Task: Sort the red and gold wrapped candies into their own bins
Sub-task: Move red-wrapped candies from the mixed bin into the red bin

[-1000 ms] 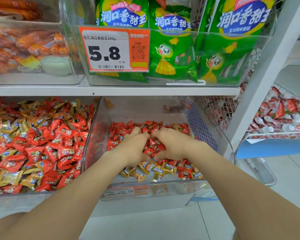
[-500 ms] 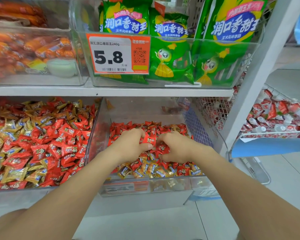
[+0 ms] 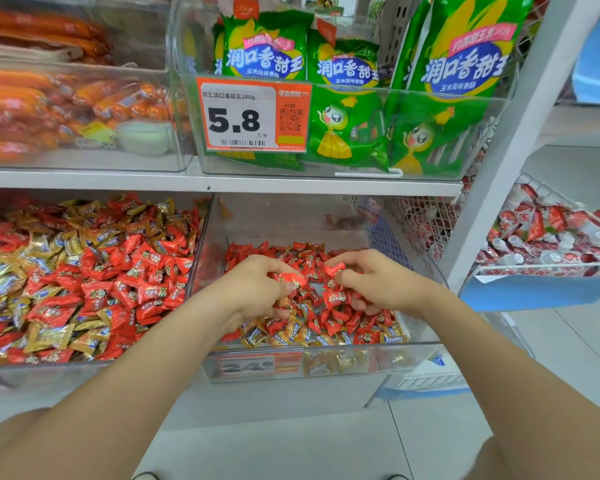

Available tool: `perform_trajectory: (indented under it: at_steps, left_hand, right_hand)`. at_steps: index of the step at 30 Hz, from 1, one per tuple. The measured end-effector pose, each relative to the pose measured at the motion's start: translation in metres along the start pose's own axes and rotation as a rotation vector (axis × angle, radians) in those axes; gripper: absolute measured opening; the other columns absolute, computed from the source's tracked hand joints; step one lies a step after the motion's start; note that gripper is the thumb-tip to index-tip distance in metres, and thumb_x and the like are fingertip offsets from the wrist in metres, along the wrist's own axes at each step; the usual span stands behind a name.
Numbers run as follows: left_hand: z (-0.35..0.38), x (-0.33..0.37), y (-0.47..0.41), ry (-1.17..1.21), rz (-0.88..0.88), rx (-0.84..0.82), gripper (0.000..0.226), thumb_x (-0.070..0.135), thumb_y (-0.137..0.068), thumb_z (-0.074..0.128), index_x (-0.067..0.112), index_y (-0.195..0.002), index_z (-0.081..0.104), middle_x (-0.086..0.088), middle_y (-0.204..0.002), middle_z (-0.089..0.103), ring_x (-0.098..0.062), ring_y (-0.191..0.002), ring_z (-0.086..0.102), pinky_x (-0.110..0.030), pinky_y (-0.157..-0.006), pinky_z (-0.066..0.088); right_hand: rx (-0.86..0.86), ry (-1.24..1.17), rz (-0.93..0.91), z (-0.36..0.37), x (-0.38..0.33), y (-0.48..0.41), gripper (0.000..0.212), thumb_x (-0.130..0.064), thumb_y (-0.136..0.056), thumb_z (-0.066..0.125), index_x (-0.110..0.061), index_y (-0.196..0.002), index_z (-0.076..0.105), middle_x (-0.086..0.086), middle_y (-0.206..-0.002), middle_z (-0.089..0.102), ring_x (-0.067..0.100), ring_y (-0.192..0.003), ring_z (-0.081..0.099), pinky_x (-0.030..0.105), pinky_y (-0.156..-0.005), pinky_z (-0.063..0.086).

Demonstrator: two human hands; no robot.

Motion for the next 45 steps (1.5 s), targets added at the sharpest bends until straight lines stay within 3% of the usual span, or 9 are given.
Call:
perform_trajectory:
  at_steps: [12, 17, 19, 22, 26, 32, 34, 37, 45]
  left_hand:
    - [0.002, -0.007, -0.009, 0.012, -0.011, 0.006, 0.017, 0.013, -0.105, 0.061, 0.013, -0.120, 0.068, -0.008, -0.107, 0.068, -0.019, -0.082, 0.071, -0.041, -0.088, 0.064]
    - [0.008, 0.000, -0.002, -0.166, 0.020, -0.013, 0.016, 0.024, -0.110, 0.052, 0.030, -0.097, 0.060, -0.003, -0.109, 0.068, -0.018, -0.079, 0.063, -0.040, -0.089, 0.059]
    - [0.011, 0.001, -0.003, -0.223, 0.056, -0.003, 0.020, 0.029, -0.111, 0.050, 0.022, -0.126, 0.061, 0.004, -0.101, 0.065, -0.016, -0.079, 0.059, -0.035, -0.080, 0.054]
    - [0.014, 0.000, -0.009, -0.307, 0.079, -0.004, 0.047, 0.037, -0.110, 0.049, 0.014, -0.151, 0.046, 0.008, -0.095, 0.062, -0.005, -0.072, 0.055, -0.029, -0.072, 0.045]
    - [0.022, 0.002, -0.018, -0.559, 0.182, -0.014, 0.036, 0.044, -0.109, 0.048, 0.011, -0.095, 0.056, -0.003, -0.073, 0.055, -0.015, -0.051, 0.043, -0.028, -0.048, 0.033]
    - [0.032, -0.004, -0.028, -0.840, 0.326, -0.002, 0.043, 0.049, -0.100, 0.063, 0.020, -0.069, 0.053, -0.002, -0.063, 0.049, -0.016, -0.060, 0.044, -0.038, -0.066, 0.044]
    - [0.034, -0.006, -0.031, -0.863, 0.316, -0.072, 0.010, 0.037, -0.098, 0.066, 0.032, -0.090, 0.066, -0.001, -0.080, 0.064, -0.017, -0.070, 0.054, -0.043, -0.086, 0.053]
    - [0.037, -0.008, -0.030, -0.940, 0.325, -0.176, 0.033, 0.021, -0.095, 0.065, 0.036, -0.124, 0.063, 0.002, -0.112, 0.067, -0.019, -0.093, 0.062, -0.044, -0.088, 0.055]
    - [0.042, -0.014, -0.039, -1.077, 0.299, -0.121, 0.047, 0.035, -0.084, 0.086, 0.015, -0.122, 0.066, -0.002, -0.091, 0.058, -0.029, -0.093, 0.063, -0.044, -0.081, 0.056]
  right_hand:
    - [-0.012, 0.220, 0.016, 0.008, 0.000, -0.005, 0.017, -0.020, -0.100, 0.056, -0.015, -0.106, 0.071, 0.006, -0.066, 0.058, 0.017, -0.053, 0.050, 0.032, -0.055, 0.044]
    - [0.037, 0.682, -0.089, 0.009, -0.004, -0.006, 0.054, -0.053, -0.105, 0.052, -0.005, -0.079, 0.054, 0.005, -0.065, 0.050, 0.018, -0.056, 0.045, 0.035, -0.057, 0.036]
    - [0.038, 0.736, -0.105, 0.008, -0.003, -0.006, 0.053, -0.054, -0.105, 0.054, -0.011, -0.074, 0.050, 0.004, -0.065, 0.049, 0.014, -0.059, 0.044, 0.035, -0.061, 0.035]
    - [0.009, 0.723, -0.134, 0.008, -0.002, -0.006, 0.021, -0.029, -0.106, 0.057, -0.019, -0.090, 0.065, -0.001, -0.069, 0.061, 0.011, -0.062, 0.052, 0.032, -0.069, 0.042]
    - [-0.036, 0.680, -0.147, 0.010, 0.004, -0.005, 0.022, -0.032, -0.105, 0.054, -0.033, -0.123, 0.067, -0.002, -0.082, 0.071, 0.009, -0.065, 0.058, 0.035, -0.072, 0.054]
    - [-0.178, 0.752, -0.113, 0.014, 0.018, -0.005, 0.081, -0.074, -0.079, 0.076, -0.037, -0.147, 0.052, -0.010, -0.133, 0.062, 0.018, -0.120, 0.058, 0.037, -0.099, 0.049]
    - [-0.191, 0.831, -0.120, 0.020, 0.023, -0.009, 0.078, -0.070, -0.074, 0.082, -0.036, -0.140, 0.057, -0.009, -0.124, 0.067, 0.018, -0.109, 0.061, 0.042, -0.095, 0.055]
    - [-0.161, 0.860, -0.149, 0.025, 0.024, -0.013, 0.052, -0.062, -0.081, 0.080, -0.026, -0.116, 0.068, -0.004, -0.092, 0.069, 0.020, -0.085, 0.063, 0.041, -0.077, 0.057]
    - [-0.053, 0.935, -0.250, 0.039, 0.009, -0.008, 0.026, -0.055, -0.092, 0.066, -0.032, -0.104, 0.064, -0.013, -0.067, 0.049, 0.017, -0.073, 0.051, 0.030, -0.057, 0.035]
Point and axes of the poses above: each hand's wrist, its own y-axis away from the middle knuckle, its own z-axis out of the palm, x = y × z, the point moved 4 cm from there along -y, towards the middle knuckle
